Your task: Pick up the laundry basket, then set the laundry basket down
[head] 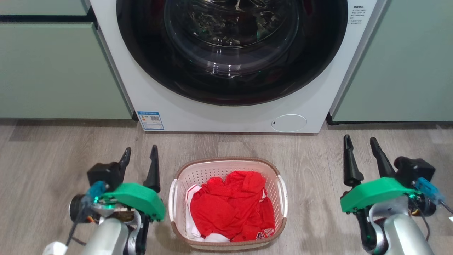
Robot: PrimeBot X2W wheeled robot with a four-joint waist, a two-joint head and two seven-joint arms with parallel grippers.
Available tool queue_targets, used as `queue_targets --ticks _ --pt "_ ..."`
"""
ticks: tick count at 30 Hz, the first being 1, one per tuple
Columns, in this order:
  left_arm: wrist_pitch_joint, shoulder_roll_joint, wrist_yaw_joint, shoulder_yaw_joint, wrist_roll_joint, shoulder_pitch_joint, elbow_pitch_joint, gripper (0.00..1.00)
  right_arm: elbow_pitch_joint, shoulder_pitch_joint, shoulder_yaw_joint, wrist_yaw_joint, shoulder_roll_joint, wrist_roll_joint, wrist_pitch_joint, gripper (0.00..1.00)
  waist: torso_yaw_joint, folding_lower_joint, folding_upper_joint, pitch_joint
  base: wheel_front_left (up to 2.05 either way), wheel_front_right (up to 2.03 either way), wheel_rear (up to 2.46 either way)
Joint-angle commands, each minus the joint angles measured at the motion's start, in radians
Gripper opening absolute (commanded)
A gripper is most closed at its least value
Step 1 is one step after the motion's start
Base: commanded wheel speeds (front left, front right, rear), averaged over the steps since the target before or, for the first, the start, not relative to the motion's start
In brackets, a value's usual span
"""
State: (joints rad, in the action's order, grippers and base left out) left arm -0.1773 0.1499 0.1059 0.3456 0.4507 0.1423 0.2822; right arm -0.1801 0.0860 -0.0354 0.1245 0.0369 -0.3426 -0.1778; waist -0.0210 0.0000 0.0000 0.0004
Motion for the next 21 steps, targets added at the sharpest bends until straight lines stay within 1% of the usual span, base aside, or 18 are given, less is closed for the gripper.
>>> queue_targets --ticks 1,5,10,13,16,21 --pt "-0.018 0.013 0.000 -0.013 -0.054 0.058 -0.021 1.00 0.029 0.061 -0.027 0.005 0.011 0.042 -0.017 1.00 -0.003 0.0000 0.0000 0.000 0.00 0.00 0.00" --pt "-0.029 0.019 -0.014 0.018 -0.130 0.074 -0.025 1.00 0.021 0.069 -0.036 0.005 0.012 0.081 -0.029 1.00 -0.009 0.0000 0.0000 0.001 0.00 0.00 0.00" --pt "-0.044 0.020 0.023 -0.006 -0.209 0.090 -0.114 1.00 0.048 0.080 -0.054 0.005 0.012 0.118 -0.044 1.00 -0.013 0.0000 0.0000 0.004 0.00 0.00 0.00" --pt "-0.050 0.010 0.036 -0.023 -0.225 0.088 -0.151 1.00 0.067 0.081 -0.059 0.006 0.012 0.138 -0.049 1.00 -0.013 0.0000 0.0000 0.004 0.00 0.00 0.00" --pt "-0.059 -0.013 0.051 -0.063 -0.245 0.087 -0.236 1.00 0.117 0.084 -0.052 0.006 0.012 0.153 -0.058 1.00 -0.013 0.0000 0.0000 0.004 0.00 0.00 0.00" --pt "-0.073 -0.030 0.047 -0.101 -0.324 0.078 -0.360 1.00 0.232 0.087 -0.034 0.006 0.013 0.162 -0.073 1.00 -0.010 0.0000 0.0000 0.009 0.00 0.00 0.00"
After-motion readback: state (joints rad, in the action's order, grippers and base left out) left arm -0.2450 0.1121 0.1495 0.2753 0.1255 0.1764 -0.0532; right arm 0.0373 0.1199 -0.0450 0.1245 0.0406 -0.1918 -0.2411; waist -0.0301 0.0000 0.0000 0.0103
